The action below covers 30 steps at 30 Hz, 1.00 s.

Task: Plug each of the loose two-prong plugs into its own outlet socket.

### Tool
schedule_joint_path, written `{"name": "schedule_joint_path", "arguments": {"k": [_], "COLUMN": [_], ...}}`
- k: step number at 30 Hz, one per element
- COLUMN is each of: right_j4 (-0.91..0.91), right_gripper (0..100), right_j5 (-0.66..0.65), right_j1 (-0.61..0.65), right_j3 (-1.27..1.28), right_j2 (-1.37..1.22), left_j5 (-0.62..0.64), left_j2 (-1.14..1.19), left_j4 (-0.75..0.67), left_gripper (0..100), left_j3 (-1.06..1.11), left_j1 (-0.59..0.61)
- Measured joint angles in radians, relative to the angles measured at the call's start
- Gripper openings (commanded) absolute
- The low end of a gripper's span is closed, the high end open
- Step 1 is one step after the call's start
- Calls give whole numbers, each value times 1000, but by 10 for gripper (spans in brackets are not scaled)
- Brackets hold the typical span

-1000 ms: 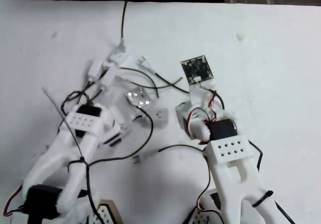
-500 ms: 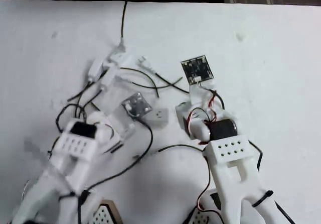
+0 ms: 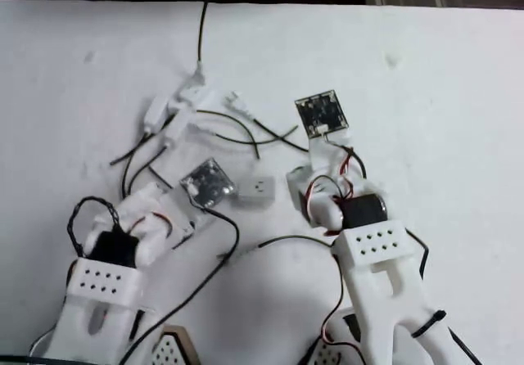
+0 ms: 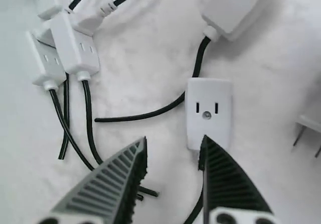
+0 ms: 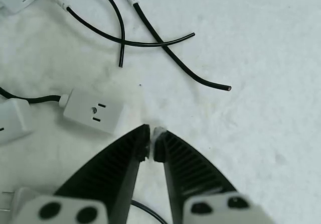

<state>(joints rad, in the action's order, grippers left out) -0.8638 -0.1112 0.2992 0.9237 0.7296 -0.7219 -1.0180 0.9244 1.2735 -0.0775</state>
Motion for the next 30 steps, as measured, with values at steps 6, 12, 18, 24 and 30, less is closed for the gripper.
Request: {"name": "schedule_joint_path", "arguments": {"k": [6,12,18,24,30], "right_j4": [0,0,0,0,0], "right_gripper": [22,22,22,22,22], "right_j5": [0,0,0,0,0], "right_j1": [0,0,0,-2,-2], "right_j3": [0,0,0,0,0], "right_j2": [0,0,0,0,0], "left_j5": [31,60,126,163,213], "left_j2": [242,591,651,629,554], "left_j4": [-11,-11,-17,-3,48], "left_gripper": [184,181,178,151,146], "left_j3": [-121,-298,-333,-295,-252], "left_j1": [11,-17,-138,-273,-319]}}
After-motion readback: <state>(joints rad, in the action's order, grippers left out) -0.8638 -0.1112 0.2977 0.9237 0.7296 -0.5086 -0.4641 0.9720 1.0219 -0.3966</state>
